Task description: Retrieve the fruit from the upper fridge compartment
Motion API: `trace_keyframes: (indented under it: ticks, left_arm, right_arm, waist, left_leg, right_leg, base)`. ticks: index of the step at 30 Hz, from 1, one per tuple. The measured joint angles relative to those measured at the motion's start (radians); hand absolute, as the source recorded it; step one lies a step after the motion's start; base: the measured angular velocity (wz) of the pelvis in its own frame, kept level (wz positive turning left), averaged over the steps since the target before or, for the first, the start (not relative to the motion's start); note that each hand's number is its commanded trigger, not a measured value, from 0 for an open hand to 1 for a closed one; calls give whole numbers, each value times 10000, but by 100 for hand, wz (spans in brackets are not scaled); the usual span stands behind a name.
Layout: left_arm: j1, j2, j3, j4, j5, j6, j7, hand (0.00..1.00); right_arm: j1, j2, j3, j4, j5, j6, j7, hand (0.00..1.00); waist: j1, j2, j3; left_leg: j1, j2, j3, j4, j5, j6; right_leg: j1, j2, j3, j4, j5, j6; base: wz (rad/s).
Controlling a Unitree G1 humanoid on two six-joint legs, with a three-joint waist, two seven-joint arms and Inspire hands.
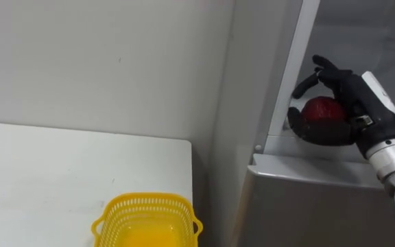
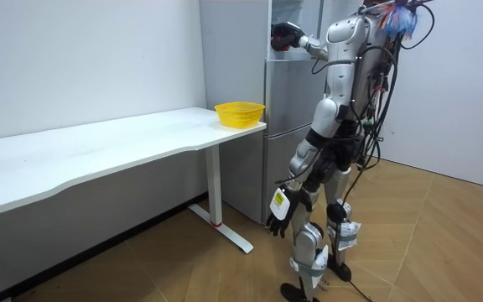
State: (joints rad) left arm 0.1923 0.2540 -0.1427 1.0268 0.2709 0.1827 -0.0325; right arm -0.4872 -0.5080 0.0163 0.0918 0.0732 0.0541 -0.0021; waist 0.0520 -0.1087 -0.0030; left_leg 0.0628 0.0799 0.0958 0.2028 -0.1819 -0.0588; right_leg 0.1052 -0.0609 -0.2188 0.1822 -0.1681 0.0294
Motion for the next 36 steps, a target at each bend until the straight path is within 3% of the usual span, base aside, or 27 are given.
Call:
trace_keyframes:
  ticks: [15,20,25,30,36]
  left_arm:
    - [7,-2,6,14,-1,86,-22,0]
    - [30,-2,7,12,-28,170,-17,0]
    - [149,-2,13,12,-45,176,22,0]
    - [174,-2,12,12,-65,179,33,0]
    - [148,22,8,55,-72,192,3,0]
  right_arm:
    - [92,46,5,-70,-5,18,77,0]
    - [92,42,-4,-163,76,245,364,0]
    - [122,44,-2,-170,151,330,750,0]
    - [309,63,42,104,399,483,1244,0]
    - [470,98,11,203,796,373,1515,0]
  waist:
    - [-22,7,0]
    - [-15,-2,-6]
    - [-15,-113,-48]
    - [-2,-218,-16]
    - [15,-267,-2]
  left_leg:
    - [20,1,1,-5,0,0]
    - [33,10,52,-12,0,0]
    - [34,25,131,-35,0,0]
    - [17,37,130,-28,-1,-2]
    - [-14,75,132,-26,-1,-20]
  right_leg:
    - [-35,1,20,4,2,-2]
    - [-70,8,75,31,2,-3]
    - [-146,39,199,40,14,-20]
    - [-176,57,230,36,30,-35]
    - [-210,102,242,19,39,-48]
  base:
    - [0]
    - [-2]
    - [-6]
    - [-1]
    - [0]
